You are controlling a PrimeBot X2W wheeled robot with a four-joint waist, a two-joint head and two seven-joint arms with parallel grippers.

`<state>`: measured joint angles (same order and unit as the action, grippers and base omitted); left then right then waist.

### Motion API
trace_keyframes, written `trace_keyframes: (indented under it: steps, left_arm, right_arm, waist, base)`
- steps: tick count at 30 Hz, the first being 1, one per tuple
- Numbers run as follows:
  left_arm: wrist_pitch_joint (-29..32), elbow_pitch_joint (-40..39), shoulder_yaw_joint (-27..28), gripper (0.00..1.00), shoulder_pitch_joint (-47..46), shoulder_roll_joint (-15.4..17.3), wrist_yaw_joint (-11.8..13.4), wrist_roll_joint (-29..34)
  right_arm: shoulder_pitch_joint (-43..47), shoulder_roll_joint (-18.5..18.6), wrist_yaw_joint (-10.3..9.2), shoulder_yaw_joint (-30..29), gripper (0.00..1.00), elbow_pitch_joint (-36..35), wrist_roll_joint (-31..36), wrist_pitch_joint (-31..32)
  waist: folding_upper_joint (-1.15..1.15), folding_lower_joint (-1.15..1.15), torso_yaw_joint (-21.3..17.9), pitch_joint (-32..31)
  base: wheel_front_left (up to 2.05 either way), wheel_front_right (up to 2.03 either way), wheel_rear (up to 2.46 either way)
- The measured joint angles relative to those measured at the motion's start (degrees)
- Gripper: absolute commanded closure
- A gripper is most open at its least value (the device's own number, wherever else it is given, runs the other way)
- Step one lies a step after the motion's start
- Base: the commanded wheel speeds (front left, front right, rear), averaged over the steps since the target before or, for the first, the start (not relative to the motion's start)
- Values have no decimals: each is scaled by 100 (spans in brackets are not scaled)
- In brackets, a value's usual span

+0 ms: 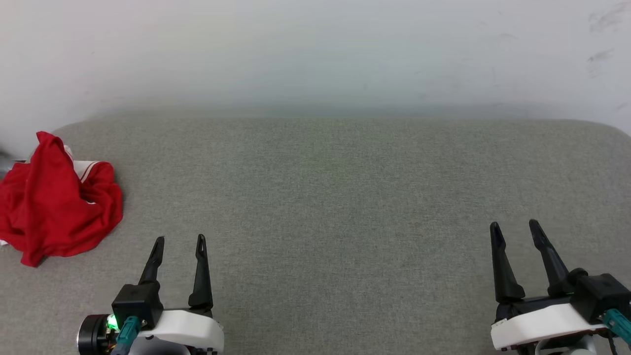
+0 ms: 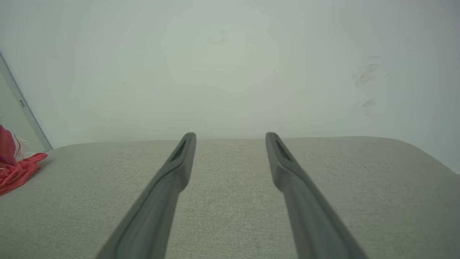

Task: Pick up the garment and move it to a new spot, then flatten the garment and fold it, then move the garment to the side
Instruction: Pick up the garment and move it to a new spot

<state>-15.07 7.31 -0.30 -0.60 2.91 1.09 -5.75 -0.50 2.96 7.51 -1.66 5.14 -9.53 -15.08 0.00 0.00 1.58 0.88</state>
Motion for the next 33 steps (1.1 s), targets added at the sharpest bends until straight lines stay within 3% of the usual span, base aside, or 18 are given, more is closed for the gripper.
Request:
trace_keyframes:
  steps: [13, 33]
  left_arm:
    - [0, 1, 67, 0, -34, -1, 24, 14]
    - [0, 20, 204, 0, -83, -1, 62, -110]
  right_arm:
    - [51, 0, 0, 32, 0, -25, 70, 0]
    - [50, -1, 0, 96, 0, -56, 178, 0]
  waist:
    - [0, 0, 576, 30]
    - [0, 0, 1998, 167]
  base:
    - [0, 0, 0]
    - [0, 0, 0]
